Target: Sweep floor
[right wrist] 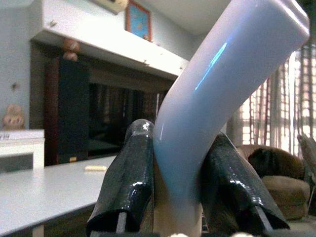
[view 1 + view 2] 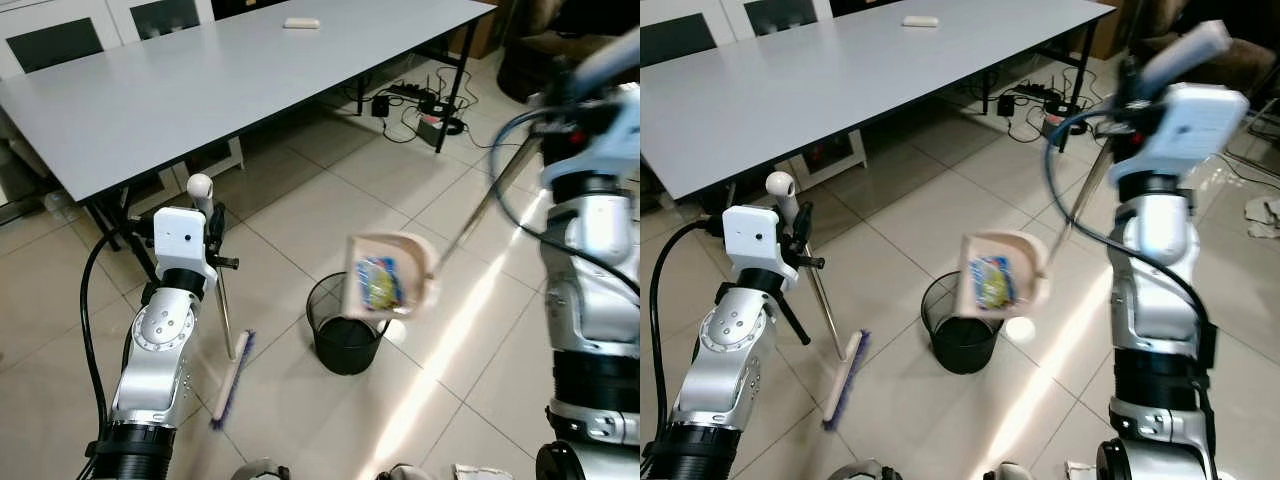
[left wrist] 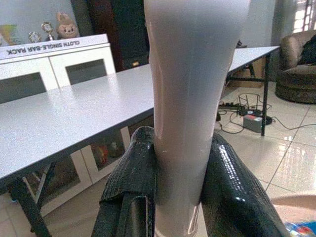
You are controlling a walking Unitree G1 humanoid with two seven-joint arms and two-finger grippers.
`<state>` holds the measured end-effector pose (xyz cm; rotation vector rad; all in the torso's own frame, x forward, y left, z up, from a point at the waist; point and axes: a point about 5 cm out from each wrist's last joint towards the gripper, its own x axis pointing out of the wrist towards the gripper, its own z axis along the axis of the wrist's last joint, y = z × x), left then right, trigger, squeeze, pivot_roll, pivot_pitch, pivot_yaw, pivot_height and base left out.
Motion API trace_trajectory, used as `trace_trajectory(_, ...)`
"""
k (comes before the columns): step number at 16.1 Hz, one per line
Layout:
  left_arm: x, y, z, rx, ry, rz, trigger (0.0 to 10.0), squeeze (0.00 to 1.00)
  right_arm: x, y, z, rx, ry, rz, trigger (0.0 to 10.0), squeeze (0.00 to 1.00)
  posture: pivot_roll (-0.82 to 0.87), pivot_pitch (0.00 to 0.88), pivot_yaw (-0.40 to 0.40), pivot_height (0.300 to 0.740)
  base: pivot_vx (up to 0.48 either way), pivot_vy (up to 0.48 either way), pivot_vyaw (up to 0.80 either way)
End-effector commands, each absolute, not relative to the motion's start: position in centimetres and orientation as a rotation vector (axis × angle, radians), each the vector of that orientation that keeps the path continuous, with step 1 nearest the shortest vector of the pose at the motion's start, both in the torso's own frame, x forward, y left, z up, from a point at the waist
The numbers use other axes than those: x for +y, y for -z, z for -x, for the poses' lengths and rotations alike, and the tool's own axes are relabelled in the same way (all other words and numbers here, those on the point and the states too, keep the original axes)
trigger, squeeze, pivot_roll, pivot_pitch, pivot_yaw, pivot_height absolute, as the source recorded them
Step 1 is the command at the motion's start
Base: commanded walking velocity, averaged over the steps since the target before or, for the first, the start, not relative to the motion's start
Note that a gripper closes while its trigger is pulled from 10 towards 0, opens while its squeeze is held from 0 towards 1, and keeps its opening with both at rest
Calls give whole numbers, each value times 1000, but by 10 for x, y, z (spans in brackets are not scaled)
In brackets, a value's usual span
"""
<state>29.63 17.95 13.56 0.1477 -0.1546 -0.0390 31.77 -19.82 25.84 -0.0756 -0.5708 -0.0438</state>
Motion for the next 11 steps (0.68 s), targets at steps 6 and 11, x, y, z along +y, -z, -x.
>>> trace_trajectory(6, 180, -145, -297, -199, 30, -160, 10000, 0, -135, -269, -325, -726, -259, 217, 10000, 0, -28, 60, 42, 740, 0, 0, 0)
trace_trajectory(11, 181, -145, -296, -196, 22, -164, 10000, 0, -85, -257, -316, -775, -519, 361, 10000, 0, -20, 66, 39, 740, 0, 0, 0)
